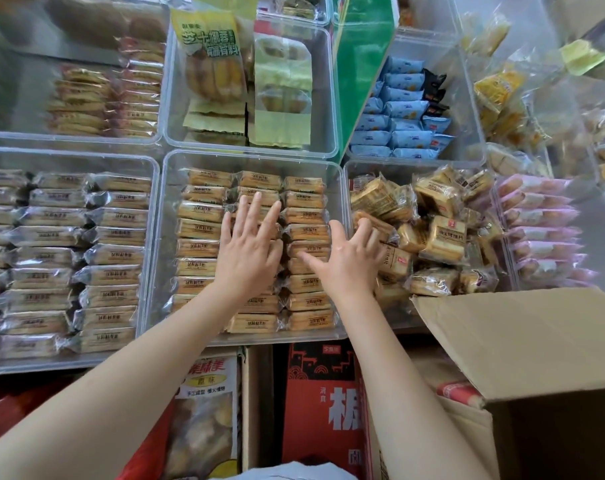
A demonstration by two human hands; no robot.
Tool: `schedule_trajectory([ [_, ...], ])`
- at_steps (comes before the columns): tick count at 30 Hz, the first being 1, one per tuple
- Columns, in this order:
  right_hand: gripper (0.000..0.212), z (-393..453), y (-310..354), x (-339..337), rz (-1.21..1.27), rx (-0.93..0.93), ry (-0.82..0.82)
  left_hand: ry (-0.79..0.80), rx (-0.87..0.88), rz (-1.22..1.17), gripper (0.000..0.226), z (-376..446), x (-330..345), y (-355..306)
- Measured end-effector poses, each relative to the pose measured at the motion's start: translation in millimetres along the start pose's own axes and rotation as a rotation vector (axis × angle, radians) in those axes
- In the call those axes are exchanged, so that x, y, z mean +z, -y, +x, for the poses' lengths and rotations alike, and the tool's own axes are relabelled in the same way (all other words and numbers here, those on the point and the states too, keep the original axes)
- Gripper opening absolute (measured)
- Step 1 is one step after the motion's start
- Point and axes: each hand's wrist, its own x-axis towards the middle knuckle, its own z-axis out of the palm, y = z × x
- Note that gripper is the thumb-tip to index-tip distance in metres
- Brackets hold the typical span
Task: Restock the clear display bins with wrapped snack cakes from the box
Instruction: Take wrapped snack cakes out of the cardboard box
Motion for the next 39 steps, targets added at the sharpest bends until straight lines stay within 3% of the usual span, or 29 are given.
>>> schedule_trajectory([
  [3,0.102,-9,15,4,-0.011,0.024,0.082,0.013,0.039,0.062,0.061,-3,1,8],
  [10,0.114,-12,21,4,0.039,0.038,0.122,0.045,0.034,0.171,0.065,-4,4,8],
  [21,0.101,-12,14,8,0.019,0.037,0.068,0.04,0.04,0.185,0.071,-6,5,10],
  [32,0.119,-8,24,14,-0.063,0.054,0.094,0.031,0.075,0.224,0.067,-8,6,18],
  [39,0.102,-6,23,13,0.001,0.09,0.068,0.05,0.066,0.214,0.066,-7,3,17],
])
